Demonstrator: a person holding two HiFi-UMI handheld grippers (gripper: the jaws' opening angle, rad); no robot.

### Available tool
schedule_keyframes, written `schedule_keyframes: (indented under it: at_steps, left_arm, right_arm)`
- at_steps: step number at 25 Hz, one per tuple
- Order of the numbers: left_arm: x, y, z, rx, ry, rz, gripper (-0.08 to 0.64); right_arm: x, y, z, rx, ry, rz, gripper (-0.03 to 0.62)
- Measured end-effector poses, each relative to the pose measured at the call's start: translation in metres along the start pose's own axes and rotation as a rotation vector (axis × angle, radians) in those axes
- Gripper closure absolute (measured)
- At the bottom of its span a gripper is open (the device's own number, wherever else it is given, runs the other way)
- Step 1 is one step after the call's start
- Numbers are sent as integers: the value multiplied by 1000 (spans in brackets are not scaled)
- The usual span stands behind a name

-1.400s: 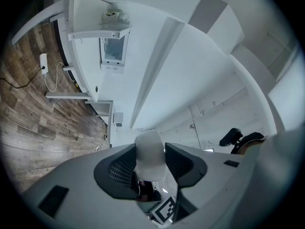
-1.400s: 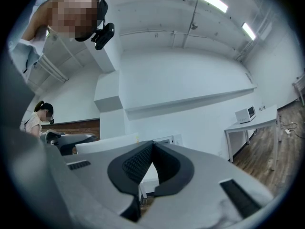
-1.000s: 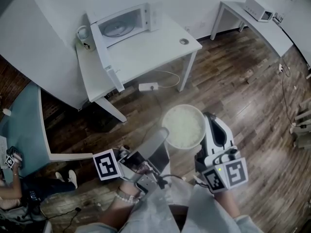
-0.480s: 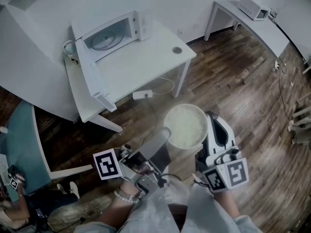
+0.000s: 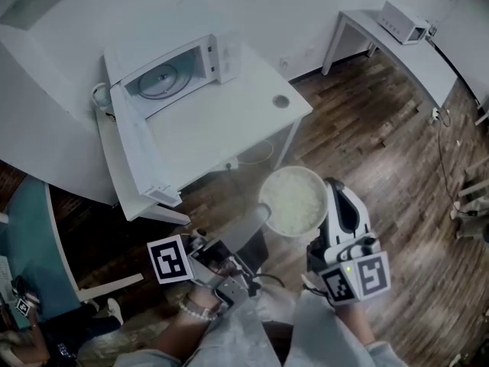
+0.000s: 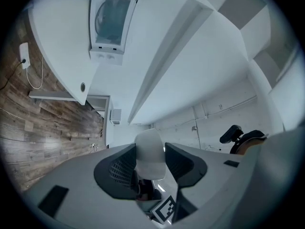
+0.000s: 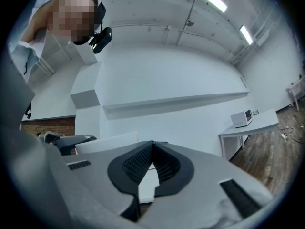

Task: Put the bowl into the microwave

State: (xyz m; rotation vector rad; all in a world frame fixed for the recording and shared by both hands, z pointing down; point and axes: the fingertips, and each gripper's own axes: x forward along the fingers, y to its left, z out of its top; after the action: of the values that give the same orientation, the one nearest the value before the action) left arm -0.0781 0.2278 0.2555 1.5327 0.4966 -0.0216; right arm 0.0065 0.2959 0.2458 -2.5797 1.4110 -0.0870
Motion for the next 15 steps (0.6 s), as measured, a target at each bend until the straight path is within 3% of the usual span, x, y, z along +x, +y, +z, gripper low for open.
schedule_keyframes:
  at_steps: [15]
  left_arm:
    - [9,12,58,11,-54,4,371]
  right_arm:
    - [65,2,-9,-1,30,53,589]
